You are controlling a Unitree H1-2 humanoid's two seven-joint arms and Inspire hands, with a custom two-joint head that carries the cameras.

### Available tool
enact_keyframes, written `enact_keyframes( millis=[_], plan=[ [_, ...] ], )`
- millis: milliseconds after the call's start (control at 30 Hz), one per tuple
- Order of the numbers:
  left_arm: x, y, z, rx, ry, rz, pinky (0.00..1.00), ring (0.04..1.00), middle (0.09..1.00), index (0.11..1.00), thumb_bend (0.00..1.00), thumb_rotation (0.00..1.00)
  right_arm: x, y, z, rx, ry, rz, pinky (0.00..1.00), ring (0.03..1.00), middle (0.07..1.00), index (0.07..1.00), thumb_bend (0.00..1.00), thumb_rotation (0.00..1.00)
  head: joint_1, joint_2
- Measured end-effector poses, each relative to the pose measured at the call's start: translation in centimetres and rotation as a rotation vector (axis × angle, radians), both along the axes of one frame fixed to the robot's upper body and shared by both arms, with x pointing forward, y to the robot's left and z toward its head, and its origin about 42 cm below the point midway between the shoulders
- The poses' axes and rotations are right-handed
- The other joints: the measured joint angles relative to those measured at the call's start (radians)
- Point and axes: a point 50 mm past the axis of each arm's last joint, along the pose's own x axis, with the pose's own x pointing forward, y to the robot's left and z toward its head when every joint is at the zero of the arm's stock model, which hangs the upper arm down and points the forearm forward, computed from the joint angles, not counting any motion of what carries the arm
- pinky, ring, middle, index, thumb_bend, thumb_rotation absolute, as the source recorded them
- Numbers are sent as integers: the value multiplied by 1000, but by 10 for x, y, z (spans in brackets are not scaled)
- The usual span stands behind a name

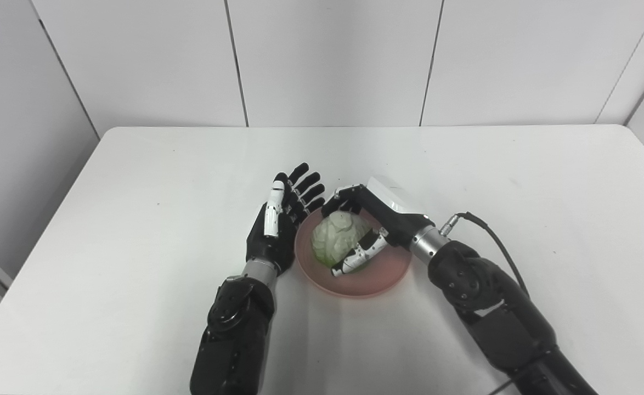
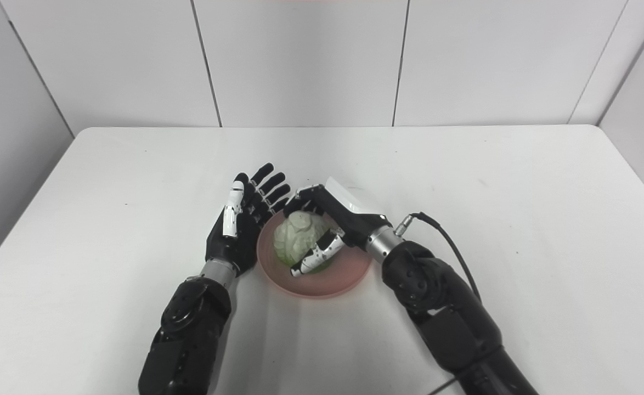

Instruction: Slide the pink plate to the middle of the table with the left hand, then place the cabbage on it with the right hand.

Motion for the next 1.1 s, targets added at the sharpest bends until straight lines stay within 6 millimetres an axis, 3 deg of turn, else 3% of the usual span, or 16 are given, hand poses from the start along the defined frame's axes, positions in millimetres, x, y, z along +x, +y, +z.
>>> enact_keyframes(
  millis=[100, 300, 767, 933, 967, 1033, 1067, 1100],
  plan=[
    [0, 2, 1, 4, 1, 0, 856, 856, 867, 872, 387, 1000, -5, -6, 8, -41, 32, 6, 812, 932, 965, 986, 996, 620, -5, 0],
    [-1, 3, 1, 1, 3, 2, 874, 863, 871, 871, 388, 1000, -9, -13, 15, -57, 70, 4, 892, 982, 1000, 1000, 1000, 745, -11, -3],
    [-6, 10, 2, 0, -2, 10, 878, 882, 887, 883, 411, 1000, -24, -32, 41, 83, 25, -17, 854, 950, 998, 1000, 1000, 771, -23, -12],
    [-23, 19, 1, 174, -50, 18, 938, 946, 957, 940, 424, 1000, -39, -51, 21, 277, -72, -181, 888, 962, 998, 1000, 976, 974, -32, -12],
    [-26, 21, 1, 207, -57, 24, 987, 989, 991, 981, 436, 1000, -42, -54, 15, 301, -69, -213, 786, 925, 1000, 1000, 937, 995, -37, -11],
    [-32, 30, 0, 264, -74, 39, 995, 996, 997, 992, 438, 1000, -52, -62, 0, 372, -24, -279, 752, 914, 1000, 1000, 929, 998, -38, -11],
    [-35, 33, -1, 299, -86, 45, 998, 999, 999, 997, 435, 1000, -56, -65, -6, 416, 6, -299, 874, 965, 1000, 1000, 900, 1000, -40, -11],
    [-38, 36, -2, 332, -101, 47, 999, 1000, 1000, 999, 434, 1000, -59, -68, -10, 450, 26, -317, 936, 982, 1000, 1000, 893, 1000, -40, -11]
  ],
)
